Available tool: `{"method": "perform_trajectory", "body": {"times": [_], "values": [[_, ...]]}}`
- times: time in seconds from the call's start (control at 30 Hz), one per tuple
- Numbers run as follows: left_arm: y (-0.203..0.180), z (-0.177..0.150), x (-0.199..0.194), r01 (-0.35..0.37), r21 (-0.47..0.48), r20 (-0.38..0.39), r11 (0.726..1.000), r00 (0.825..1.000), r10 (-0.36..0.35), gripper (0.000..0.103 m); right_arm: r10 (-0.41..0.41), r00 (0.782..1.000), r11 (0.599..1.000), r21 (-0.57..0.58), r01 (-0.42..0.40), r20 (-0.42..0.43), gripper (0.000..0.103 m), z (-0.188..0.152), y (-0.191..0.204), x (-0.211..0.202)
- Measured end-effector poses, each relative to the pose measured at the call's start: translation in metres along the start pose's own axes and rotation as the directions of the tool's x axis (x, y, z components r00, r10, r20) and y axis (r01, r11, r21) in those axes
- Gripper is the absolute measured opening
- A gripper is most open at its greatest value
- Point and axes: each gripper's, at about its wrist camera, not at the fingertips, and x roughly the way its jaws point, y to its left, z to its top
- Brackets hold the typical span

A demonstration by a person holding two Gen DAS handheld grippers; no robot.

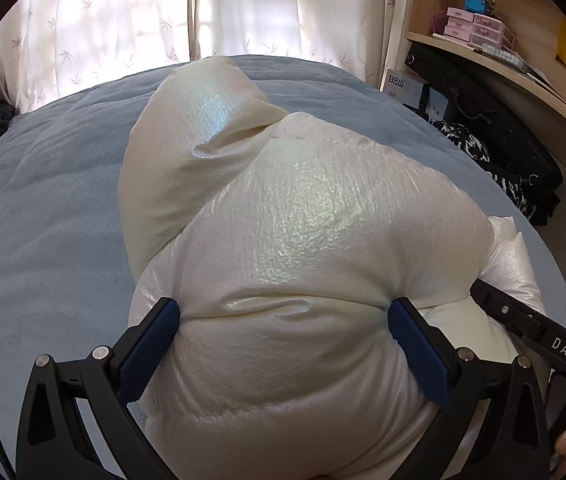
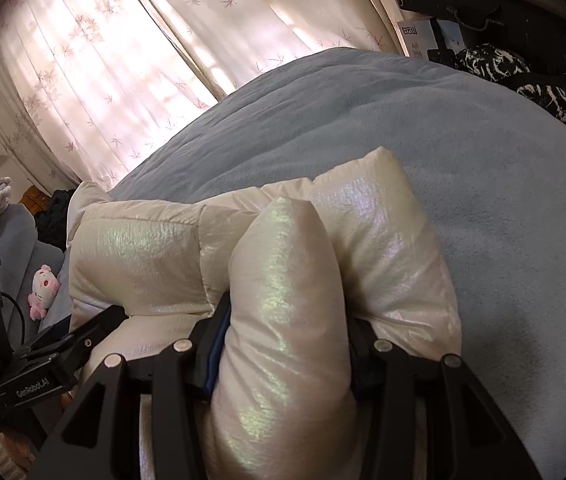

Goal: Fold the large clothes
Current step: 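Grasp the white jacket bundle with both grippers from opposite sides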

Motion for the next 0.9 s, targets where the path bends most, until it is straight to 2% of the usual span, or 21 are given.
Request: {"method": "perform_trajectory", "body": {"times": [0.63,0.9], "values": [[0.003,-0.011,0.004,0.004,-0.003,0.019,1.0,1.0,-0.004,0.102,0.0,1.0,1.0,0.0,0.0,0.0,0.045,-0.002,-0.003,0.003],[-0.004,-0.003,0.0,-0.023,0.011,-0.016,1.0,1.0,0.023,0.102,-0.056,0.998,0.998,-0.031,0.054,-0.038,0.045,-0.002,0.007,0.004]]}}
